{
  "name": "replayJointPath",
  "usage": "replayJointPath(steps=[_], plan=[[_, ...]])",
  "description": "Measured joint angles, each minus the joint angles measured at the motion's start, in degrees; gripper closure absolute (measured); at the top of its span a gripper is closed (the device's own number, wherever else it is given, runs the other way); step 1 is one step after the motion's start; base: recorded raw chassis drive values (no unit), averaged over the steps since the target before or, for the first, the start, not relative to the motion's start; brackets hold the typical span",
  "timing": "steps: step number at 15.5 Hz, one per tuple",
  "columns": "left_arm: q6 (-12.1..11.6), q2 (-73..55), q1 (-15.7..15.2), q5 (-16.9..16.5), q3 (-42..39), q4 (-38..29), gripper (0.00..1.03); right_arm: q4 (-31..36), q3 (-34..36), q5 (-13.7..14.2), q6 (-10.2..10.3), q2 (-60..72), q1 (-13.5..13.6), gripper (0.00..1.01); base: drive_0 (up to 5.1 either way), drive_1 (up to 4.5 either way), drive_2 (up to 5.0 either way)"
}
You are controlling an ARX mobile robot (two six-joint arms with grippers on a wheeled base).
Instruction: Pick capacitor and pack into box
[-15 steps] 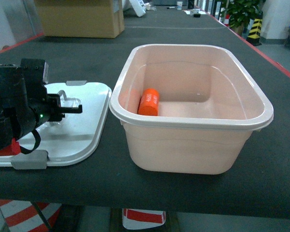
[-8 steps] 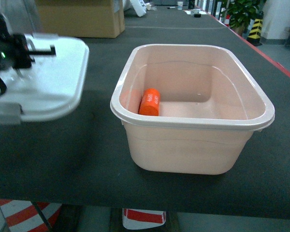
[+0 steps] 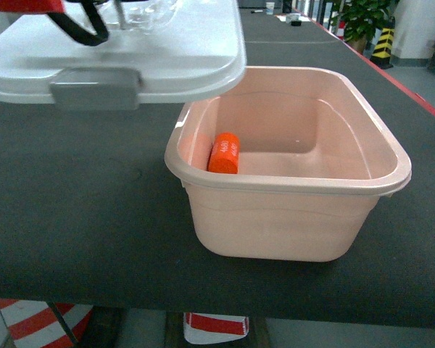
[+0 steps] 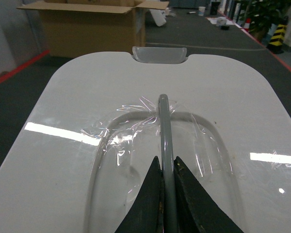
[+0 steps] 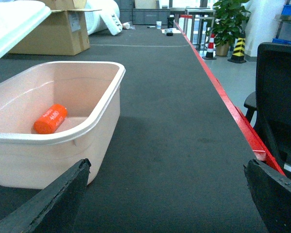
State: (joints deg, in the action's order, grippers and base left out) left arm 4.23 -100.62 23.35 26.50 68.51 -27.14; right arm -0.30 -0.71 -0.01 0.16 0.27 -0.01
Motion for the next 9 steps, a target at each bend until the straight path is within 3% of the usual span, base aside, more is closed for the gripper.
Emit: replayJointPath(steps=[3,5,7,9], plan=[[2.3,-4.6,6.6,1.5,5.9,2.8,1.01,0.0,0.0,0.0,0.0,0.0,0.0,0.03,0.0,0.00,0.0],[3.5,-8.5,9.0,1.6,8.5,4.2,1.01,0.0,0.0,0.0,0.0,0.0,0.0,0.03,0.0,0.00,0.0],[7.7,-13.7,12.2,0.9,14.3,7.9,1.01,0.0,0.0,0.0,0.0,0.0,0.0,0.03,0.0,0.00,0.0],[9.0,-15.6,13.0,1.0,15.3,9.6,1.01,0.0,0.0,0.0,0.0,0.0,0.0,0.03,0.0,0.00,0.0]])
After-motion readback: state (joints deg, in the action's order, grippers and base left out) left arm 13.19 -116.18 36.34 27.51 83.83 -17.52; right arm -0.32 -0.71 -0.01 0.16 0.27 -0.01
